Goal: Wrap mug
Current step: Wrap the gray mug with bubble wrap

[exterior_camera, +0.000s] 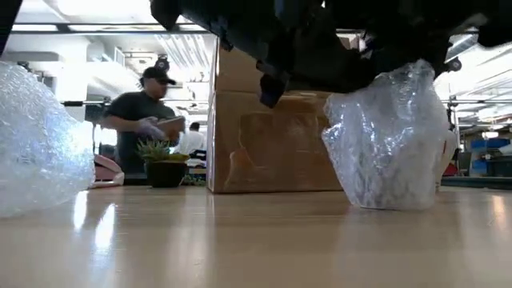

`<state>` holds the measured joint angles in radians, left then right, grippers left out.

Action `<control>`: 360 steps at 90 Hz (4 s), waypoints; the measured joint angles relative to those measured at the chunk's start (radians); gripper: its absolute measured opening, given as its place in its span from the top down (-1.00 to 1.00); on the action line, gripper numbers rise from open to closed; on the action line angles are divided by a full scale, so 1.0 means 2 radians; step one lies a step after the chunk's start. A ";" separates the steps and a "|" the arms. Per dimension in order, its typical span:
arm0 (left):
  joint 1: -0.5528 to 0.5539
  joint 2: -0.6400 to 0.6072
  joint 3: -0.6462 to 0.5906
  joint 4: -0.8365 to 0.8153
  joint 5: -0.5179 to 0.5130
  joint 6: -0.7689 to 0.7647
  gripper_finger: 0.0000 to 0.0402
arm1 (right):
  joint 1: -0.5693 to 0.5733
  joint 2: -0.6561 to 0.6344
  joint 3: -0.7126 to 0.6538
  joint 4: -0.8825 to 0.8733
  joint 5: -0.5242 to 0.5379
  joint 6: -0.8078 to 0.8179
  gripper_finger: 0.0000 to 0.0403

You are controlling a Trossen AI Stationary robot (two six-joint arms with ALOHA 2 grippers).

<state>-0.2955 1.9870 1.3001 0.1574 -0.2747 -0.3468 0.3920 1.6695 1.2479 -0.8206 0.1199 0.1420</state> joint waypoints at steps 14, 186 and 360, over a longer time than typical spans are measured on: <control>0.001 -0.003 -0.001 -0.006 -0.002 -0.001 1.00 | 0.000 -0.028 0.035 -0.042 0.007 -0.005 0.99; -0.002 -0.039 -0.003 -0.090 0.012 -0.001 1.00 | -0.019 -0.040 -0.030 0.111 -0.018 -0.021 0.99; -0.002 -0.032 -0.003 -0.087 0.003 -0.002 1.00 | -0.021 -0.147 -0.198 0.060 0.041 0.104 0.55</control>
<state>-0.2985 1.9228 1.2949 -0.0158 -0.2691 -0.3511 0.3508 1.3754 0.8514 -0.7001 0.2028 0.3496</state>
